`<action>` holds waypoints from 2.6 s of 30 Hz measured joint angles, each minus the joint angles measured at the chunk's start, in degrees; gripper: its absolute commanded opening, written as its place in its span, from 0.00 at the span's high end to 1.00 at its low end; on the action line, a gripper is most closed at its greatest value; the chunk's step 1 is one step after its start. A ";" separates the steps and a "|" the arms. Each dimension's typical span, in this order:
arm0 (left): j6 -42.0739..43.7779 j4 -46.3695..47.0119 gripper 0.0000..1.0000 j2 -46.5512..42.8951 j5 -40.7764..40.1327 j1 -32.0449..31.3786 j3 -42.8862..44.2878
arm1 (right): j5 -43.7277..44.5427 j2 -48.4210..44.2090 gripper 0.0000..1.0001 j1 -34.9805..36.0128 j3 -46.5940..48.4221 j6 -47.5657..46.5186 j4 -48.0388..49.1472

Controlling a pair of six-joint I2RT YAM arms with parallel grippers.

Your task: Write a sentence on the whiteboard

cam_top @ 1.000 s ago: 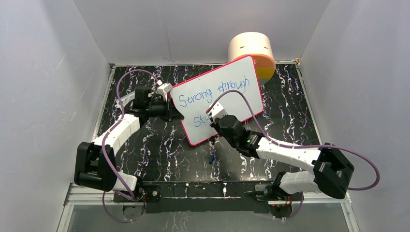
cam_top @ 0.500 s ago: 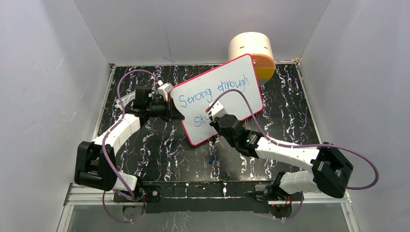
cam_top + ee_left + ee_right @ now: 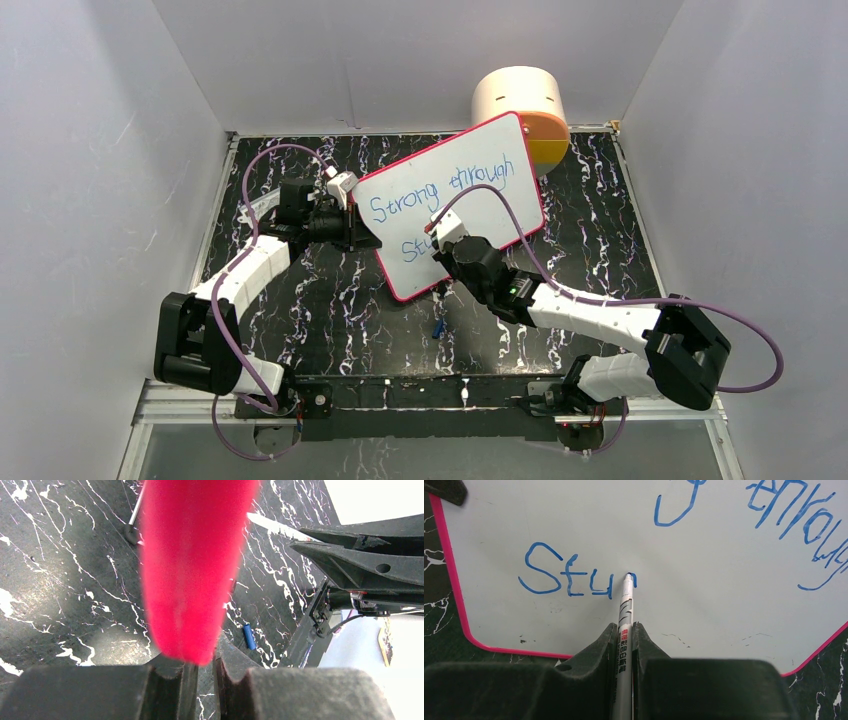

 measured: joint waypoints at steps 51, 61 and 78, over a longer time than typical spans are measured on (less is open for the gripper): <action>0.07 -0.37 1.00 0.24 0.09 0.00 0.22 | 1.36 -0.68 1.00 -0.07 0.11 0.61 -5.99; 0.22 -0.39 1.00 0.31 0.22 0.00 0.31 | 1.46 -0.68 1.00 -0.44 0.11 0.46 -4.26; 0.22 -0.39 1.00 0.31 0.24 0.00 0.31 | -1.01 -0.79 1.00 -0.44 0.11 0.68 -4.85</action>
